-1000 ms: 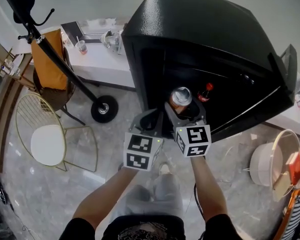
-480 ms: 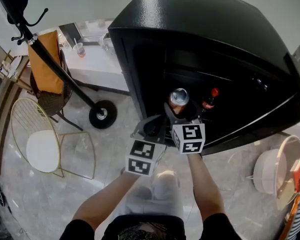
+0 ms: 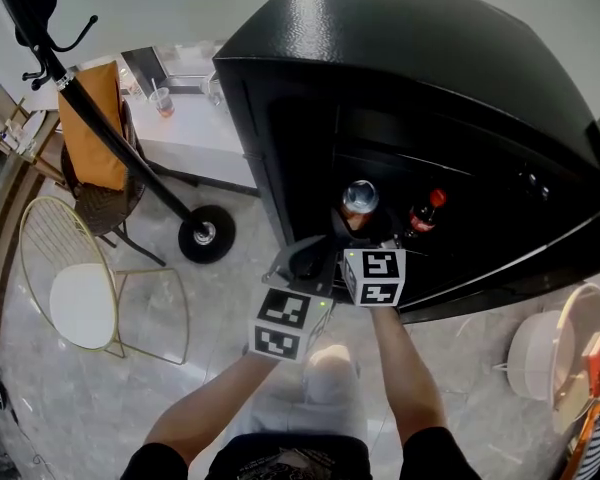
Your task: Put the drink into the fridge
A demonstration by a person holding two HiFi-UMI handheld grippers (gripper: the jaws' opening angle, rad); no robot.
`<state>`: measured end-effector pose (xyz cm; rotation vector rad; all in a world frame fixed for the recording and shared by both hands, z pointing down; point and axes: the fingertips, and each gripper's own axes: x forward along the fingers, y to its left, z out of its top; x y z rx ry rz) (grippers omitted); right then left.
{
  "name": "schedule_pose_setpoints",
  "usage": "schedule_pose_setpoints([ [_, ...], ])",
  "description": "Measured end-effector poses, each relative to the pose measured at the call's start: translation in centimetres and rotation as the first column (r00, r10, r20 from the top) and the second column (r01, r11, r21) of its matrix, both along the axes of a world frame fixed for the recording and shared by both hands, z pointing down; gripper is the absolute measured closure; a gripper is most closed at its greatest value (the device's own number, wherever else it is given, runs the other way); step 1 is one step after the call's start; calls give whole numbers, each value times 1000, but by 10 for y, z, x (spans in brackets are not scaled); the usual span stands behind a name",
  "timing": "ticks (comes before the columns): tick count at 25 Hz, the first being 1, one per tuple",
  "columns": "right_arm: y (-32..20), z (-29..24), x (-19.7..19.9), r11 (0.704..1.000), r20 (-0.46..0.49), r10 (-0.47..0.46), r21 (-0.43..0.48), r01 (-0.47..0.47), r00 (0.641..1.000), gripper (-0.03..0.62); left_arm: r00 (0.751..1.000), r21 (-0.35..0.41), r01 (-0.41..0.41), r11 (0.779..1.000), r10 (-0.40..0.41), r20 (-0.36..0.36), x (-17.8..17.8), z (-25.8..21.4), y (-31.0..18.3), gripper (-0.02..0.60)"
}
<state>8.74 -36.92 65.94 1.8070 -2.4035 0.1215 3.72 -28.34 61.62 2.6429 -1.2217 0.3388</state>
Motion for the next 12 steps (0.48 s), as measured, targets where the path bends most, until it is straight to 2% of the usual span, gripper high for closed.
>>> schedule_pose_setpoints([
  [4,-6,9,2,1000,14,11,-13,-11,1000,269,1000,-13,1,1000,-1,5,-1,5,-2,577],
  [12,-14,20,1,999,15,24,-32,-23,1000,269,1000,12,2,1000,-2,6,-2,3,-6,577],
])
